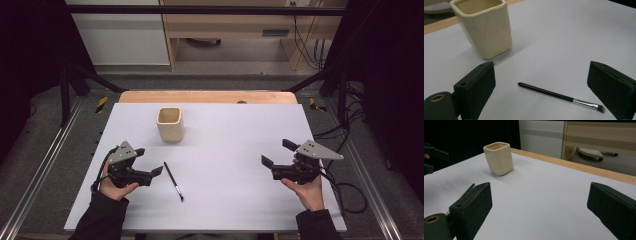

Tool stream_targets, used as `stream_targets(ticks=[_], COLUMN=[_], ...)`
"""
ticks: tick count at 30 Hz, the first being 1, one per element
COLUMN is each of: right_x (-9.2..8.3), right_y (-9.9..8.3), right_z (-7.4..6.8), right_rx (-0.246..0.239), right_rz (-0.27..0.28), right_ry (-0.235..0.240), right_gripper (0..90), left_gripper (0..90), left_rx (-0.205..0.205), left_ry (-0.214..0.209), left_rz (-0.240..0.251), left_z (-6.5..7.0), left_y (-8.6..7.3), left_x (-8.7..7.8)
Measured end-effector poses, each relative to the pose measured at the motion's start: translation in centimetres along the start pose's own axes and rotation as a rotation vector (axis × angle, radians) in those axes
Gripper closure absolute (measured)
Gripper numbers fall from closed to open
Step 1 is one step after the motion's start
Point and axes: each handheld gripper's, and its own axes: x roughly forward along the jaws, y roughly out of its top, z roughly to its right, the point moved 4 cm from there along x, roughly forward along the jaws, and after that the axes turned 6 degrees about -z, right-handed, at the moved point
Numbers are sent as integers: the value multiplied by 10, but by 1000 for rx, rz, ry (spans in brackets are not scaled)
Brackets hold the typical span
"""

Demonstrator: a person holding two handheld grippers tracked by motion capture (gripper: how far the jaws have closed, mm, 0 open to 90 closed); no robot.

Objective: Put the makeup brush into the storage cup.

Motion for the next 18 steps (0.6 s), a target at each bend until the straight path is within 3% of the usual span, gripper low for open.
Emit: stream_targets(ticks=[11, 18], right_x=[3, 3], right_y=[-1, -2], right_z=[-1, -1], right_rx=[-2, -2], right_rz=[-11, -14], right_ry=[2, 4], right_gripper=[63, 62], left_gripper=[76, 76], left_rx=[42, 81], left_ry=[-27, -51], left_rz=[-66, -132], left_z=[8, 15], left_y=[-4, -8], left_x=[15, 29])
